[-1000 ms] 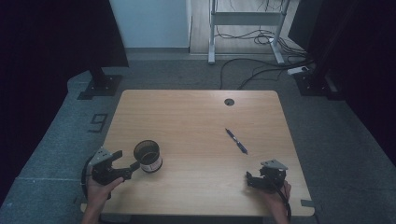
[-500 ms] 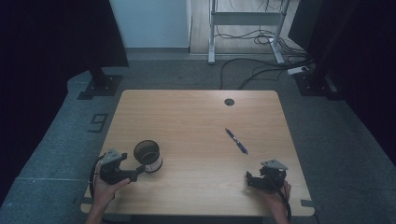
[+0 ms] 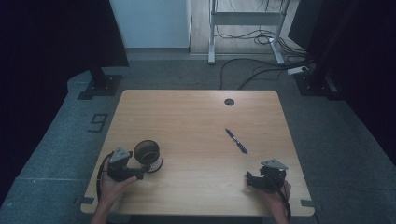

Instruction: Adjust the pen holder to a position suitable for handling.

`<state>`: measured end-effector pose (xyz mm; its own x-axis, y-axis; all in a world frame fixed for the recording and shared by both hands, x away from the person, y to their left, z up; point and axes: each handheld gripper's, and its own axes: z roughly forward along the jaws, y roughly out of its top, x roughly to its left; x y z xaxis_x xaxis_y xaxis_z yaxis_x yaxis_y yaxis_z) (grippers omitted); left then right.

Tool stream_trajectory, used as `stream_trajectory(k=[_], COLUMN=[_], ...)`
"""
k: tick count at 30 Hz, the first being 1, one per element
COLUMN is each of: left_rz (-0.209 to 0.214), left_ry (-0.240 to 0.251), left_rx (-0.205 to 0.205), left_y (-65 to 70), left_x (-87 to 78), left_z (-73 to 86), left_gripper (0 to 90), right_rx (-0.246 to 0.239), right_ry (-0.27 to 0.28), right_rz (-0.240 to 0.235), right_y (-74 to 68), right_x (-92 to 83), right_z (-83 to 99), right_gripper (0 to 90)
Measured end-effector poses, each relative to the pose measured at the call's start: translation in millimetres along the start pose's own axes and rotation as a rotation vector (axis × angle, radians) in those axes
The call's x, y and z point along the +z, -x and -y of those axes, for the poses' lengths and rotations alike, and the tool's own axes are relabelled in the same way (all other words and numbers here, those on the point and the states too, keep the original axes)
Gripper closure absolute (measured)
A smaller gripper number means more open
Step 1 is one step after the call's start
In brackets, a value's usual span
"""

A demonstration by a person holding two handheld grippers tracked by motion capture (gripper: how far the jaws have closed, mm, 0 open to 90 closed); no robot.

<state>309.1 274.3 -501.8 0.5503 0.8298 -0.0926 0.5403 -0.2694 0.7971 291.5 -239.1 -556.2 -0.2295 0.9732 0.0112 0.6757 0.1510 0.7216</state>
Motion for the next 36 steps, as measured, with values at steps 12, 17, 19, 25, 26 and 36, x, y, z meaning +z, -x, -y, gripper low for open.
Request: stream_trajectory(k=[12,17,19,25,26,36], left_rz=[-0.016,-0.03,-0.039,-0.044,-0.043,-0.06], left_ry=[0.0,0.004,0.008,0.011,0.011,0.016], left_rx=[0.023,0.035,0.044,0.053,0.055,0.054], left_y=[4.0,5.5,7.1,7.6,7.4,6.6], left_x=[23.7,31.7,32.5,32.5,32.5,31.0], left_z=[-6.3,-6.4,-6.3,-6.1,-6.1,-5.5], left_gripper=[2.4,4.9,7.7,9.0,9.0,9.2], right_rx=[0.0,0.0,0.0,0.0,-0.001,-0.001], right_ry=[0.0,0.002,0.002,0.002,0.001,0.002], right_rz=[0.0,-0.002,-0.002,-0.002,-0.001,-0.002], right_y=[0.0,0.2,0.2,0.2,0.2,0.3], right_x=[0.1,0.4,0.4,0.4,0.3,0.4], right_z=[-0.1,-0.2,-0.2,-0.2,-0.2,-0.2], right_gripper=[2.6,2.6,2.6,2.6,2.6,2.6])
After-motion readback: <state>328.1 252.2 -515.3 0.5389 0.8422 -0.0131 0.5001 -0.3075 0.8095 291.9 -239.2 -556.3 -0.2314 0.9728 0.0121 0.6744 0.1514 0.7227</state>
